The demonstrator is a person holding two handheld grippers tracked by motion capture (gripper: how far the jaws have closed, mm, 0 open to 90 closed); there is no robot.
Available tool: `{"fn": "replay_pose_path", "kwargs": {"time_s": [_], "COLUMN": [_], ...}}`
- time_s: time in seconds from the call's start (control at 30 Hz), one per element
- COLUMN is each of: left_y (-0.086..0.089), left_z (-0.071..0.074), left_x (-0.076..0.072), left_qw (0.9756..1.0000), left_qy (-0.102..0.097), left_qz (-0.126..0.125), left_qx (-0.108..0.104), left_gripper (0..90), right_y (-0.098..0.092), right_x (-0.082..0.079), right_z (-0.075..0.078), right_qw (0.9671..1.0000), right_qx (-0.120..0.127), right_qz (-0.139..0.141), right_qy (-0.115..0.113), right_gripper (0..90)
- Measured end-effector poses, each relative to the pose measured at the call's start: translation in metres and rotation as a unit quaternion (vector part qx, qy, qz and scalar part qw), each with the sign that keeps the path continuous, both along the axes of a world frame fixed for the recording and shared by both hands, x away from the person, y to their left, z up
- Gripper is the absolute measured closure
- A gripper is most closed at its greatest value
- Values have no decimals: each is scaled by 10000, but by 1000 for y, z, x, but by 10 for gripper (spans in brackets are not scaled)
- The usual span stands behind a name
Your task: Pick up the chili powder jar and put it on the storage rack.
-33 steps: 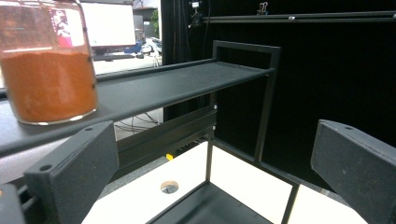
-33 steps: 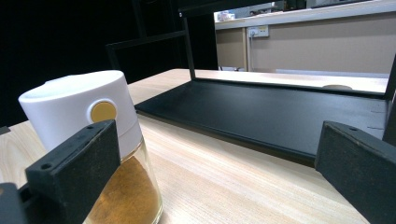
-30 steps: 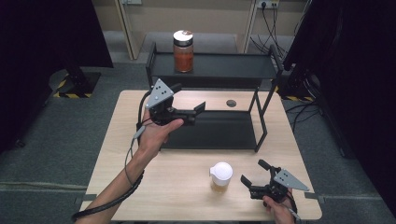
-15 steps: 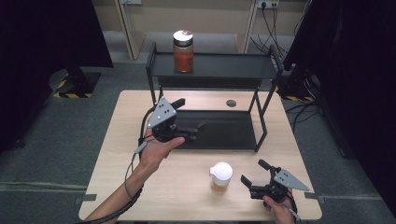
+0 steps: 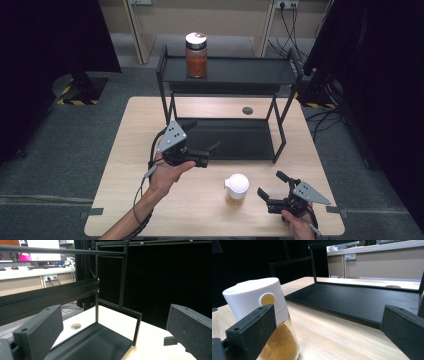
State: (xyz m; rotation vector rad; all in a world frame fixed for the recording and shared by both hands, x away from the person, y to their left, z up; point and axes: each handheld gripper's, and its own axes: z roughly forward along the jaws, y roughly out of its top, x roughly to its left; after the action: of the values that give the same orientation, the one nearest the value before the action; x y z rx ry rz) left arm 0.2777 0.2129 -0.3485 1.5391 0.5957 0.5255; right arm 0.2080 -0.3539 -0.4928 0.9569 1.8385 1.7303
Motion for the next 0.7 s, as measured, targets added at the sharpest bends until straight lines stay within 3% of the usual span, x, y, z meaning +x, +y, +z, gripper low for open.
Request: {"fn": "replay_pose_path", "kwargs": {"time_s": [0.33, 0.7], "left_y": [8, 14], "left_z": [-22, -43], "left_x": [-8, -14], "left_qw": [9999, 10000], "left_qy": [-89, -28], "left_qz": [31, -9], "left_qx": [137, 64], "left_gripper": [3, 3], "right_y": [0, 1], "right_x": [0, 0], "right_z": [0, 0], "right_qw": [10000, 10000], "right_qx": [-4, -10], "right_qz": [1, 0], "right_qy": [-3, 0], "right_gripper": [5, 5]}}
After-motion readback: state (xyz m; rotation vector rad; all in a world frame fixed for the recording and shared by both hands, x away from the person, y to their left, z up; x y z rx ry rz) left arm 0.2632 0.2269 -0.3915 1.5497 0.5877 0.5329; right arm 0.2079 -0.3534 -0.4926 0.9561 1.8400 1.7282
